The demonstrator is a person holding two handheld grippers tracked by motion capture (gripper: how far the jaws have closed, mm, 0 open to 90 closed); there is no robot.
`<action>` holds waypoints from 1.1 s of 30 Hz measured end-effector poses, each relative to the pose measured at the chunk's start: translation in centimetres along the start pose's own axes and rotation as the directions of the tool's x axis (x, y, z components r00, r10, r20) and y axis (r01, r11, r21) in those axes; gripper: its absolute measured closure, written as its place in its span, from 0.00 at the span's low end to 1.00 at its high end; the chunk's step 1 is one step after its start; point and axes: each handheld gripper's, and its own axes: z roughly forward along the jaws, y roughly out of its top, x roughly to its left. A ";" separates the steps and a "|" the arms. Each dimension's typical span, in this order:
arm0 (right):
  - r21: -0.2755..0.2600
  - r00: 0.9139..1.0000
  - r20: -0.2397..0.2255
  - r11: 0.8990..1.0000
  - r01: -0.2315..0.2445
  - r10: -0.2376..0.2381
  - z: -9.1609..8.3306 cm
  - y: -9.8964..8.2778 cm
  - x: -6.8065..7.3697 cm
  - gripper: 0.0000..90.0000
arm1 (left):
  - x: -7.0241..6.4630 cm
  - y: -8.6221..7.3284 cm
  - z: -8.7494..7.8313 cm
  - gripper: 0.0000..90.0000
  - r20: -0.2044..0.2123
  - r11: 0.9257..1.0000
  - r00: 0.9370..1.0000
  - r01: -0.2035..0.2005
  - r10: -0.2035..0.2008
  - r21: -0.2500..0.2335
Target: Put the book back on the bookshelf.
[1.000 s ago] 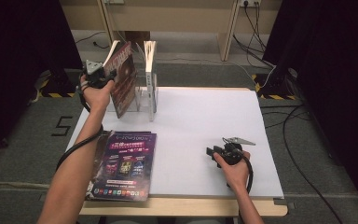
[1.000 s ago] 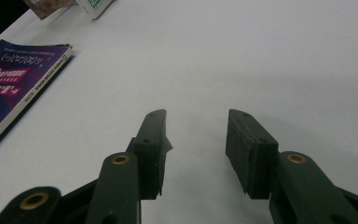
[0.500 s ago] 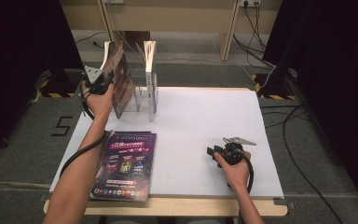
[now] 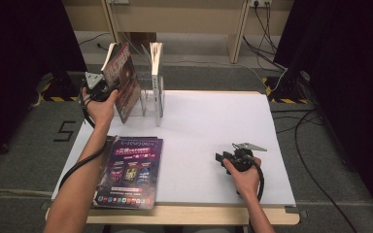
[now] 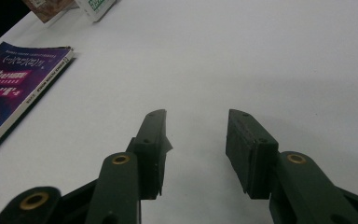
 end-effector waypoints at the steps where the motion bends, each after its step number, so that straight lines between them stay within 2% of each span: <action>1: 0.001 1.000 0.000 1.000 -0.005 0.005 0.0 0.0 0.0 0.65 | 0.1 -0.1 -0.1 0.70 0.006 1.000 1.000 0.012 -0.012 0.002; 6: -0.006 1.000 0.005 1.000 0.005 -0.005 -0.1 0.0 -0.1 0.65 | 0.6 -0.5 -0.7 0.68 0.020 0.999 0.999 0.046 -0.046 0.016; 11: -0.005 1.000 0.001 1.000 0.005 -0.005 0.0 0.1 0.1 0.65 | 1.1 -0.4 -1.0 0.63 0.005 0.998 0.998 0.063 -0.063 0.016; 18: -0.007 1.000 0.003 1.000 0.007 -0.007 0.0 0.1 0.2 0.65 | 1.6 -0.5 -1.8 0.62 0.010 0.997 0.997 0.078 -0.078 0.029; 19: -0.003 1.000 0.002 1.000 -0.004 0.004 -0.1 0.1 0.3 0.65 | 1.7 -0.5 -2.0 0.62 0.011 0.996 0.997 0.082 -0.082 0.033; 22: -0.006 1.000 0.002 1.000 0.007 -0.007 -0.1 0.2 0.4 0.65 | 1.9 -0.7 -2.5 0.61 0.017 0.994 0.995 0.099 -0.100 0.048; 33: -0.013 1.000 -0.001 1.000 0.022 -0.022 -0.1 0.5 0.9 0.65 | 2.1 -2.0 -4.3 0.58 0.043 0.988 0.992 0.110 -0.115 0.107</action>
